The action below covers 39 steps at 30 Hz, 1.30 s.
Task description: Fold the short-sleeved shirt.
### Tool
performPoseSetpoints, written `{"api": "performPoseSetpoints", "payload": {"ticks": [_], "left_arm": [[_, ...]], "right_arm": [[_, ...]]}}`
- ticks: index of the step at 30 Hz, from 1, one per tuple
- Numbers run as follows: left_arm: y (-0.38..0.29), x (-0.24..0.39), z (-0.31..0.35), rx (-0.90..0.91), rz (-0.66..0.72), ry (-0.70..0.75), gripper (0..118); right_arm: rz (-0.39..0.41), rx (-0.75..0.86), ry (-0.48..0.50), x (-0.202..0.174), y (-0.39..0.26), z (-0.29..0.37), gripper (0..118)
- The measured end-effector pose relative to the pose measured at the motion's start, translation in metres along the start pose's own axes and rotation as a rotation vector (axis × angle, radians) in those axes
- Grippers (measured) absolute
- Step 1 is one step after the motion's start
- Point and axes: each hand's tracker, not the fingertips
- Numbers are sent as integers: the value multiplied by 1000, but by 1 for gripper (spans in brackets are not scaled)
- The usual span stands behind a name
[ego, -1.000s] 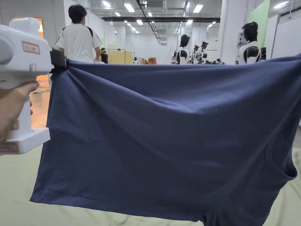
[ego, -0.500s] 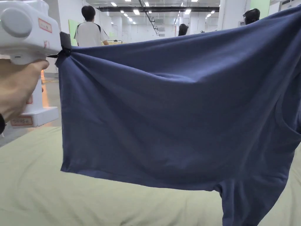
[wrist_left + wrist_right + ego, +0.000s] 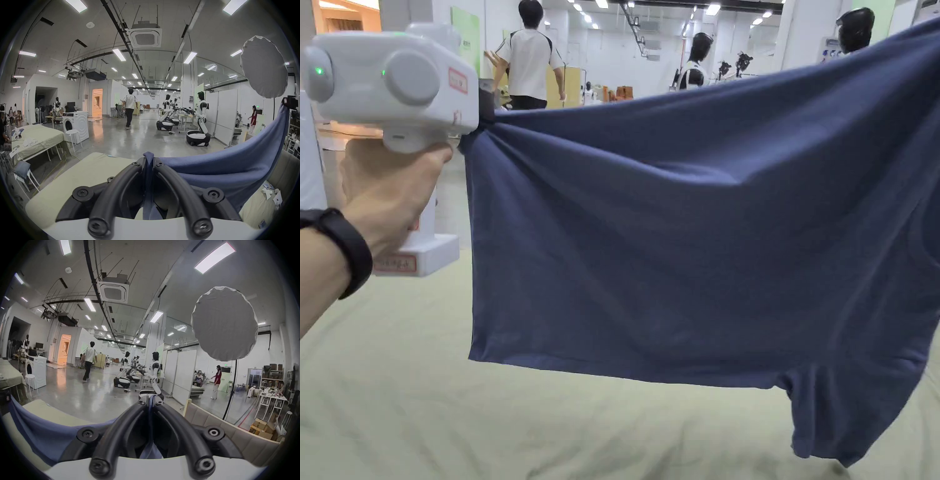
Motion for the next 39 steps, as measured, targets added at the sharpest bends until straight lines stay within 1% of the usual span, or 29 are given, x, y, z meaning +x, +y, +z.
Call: {"api": "performPoseSetpoints", "payload": {"ticks": [3, 4, 5, 6, 7, 8, 11, 12, 13, 15, 16, 18, 19, 20, 21, 22, 24, 25, 26, 27, 30, 34, 36, 37, 38, 39], "left_arm": [[-26, -7, 7, -31, 37, -32, 8], [-36, -11, 11, -35, 34, -37, 8], [-48, -14, 19, -31, 30, -74, 8], [-58, -16, 26, -31, 11, -81, 8], [-69, -16, 35, -48, -17, -74, 8], [-81, -18, 46, -48, -22, -80, 8], [-121, -31, 81, -84, -11, -115, 8], [-133, -35, 92, -93, -6, -125, 8], [-151, -40, 106, -105, 0, -133, 8], [-184, -49, 131, -133, 30, -143, 8], [-202, -53, 146, -160, 69, -153, 8], [-236, -62, 174, -180, 150, -173, 8], [-254, -67, 190, -192, 158, -193, 8], [-268, -70, 204, -205, 160, -191, 8], [-284, -75, 218, -213, 180, -186, 8], [-298, -80, 230, -247, 184, -206, 8], [-329, -90, 247, -288, 194, -191, 8], [-345, -94, 257, -347, 200, -197, 8], [-359, -98, 267, -381, 193, -192, 8], [-370, -100, 276, -382, 191, -190, 8], [-399, -107, 296, -451, 216, -195, 8], [-424, -115, 305, -519, 242, -196, 8], [-426, -116, 306, -529, 253, -189, 9], [-423, -117, 308, -519, 254, -178, 21], [-420, -120, 309, -507, 248, -162, 36], [-417, -123, 310, -510, 240, -147, 55]], "right_arm": [[0, -41, 43, 5, -32, 12, 5], [-1, -48, 67, 8, -45, 18, 5], [-9, -65, 70, 11, -57, 25, 5], [-26, -78, 98, 14, -66, 32, 5], [-23, -105, 120, 17, -77, 44, 4], [-43, -99, 124, 20, -88, 55, 5], [-63, -107, 162, 31, -129, 102, 4], [-39, -133, 179, 33, -140, 115, 4], [-45, -134, 175, 36, -159, 135, 4], [-117, -195, 206, 43, -191, 174, 5], [-168, -201, 208, 47, -213, 196, 5], [-221, -251, 200, 54, -252, 233, 4], [-214, -274, 197, 57, -273, 255, 4], [-205, -300, 172, 60, -292, 275, 5], [-212, -304, 154, 62, -311, 297, 4], [-222, -311, 157, 65, -327, 319, 5], [-241, -372, 127, 69, -353, 350, 5], [-251, -404, 136, 71, -366, 364, 5], [-254, -445, 116, 72, -379, 377, 5], [-247, -482, 123, 80, -394, 378, 4], [-223, -585, 114, 85, -428, 392, 4], [-267, -701, 126, 95, -467, 393, 5], [-260, -765, 134, 94, -480, 390, 5], [-244, -796, 134, 95, -488, 388, 12], [-226, -818, 131, 96, -492, 387, 28], [-217, -839, 129, 96, -494, 388, 55]]}}
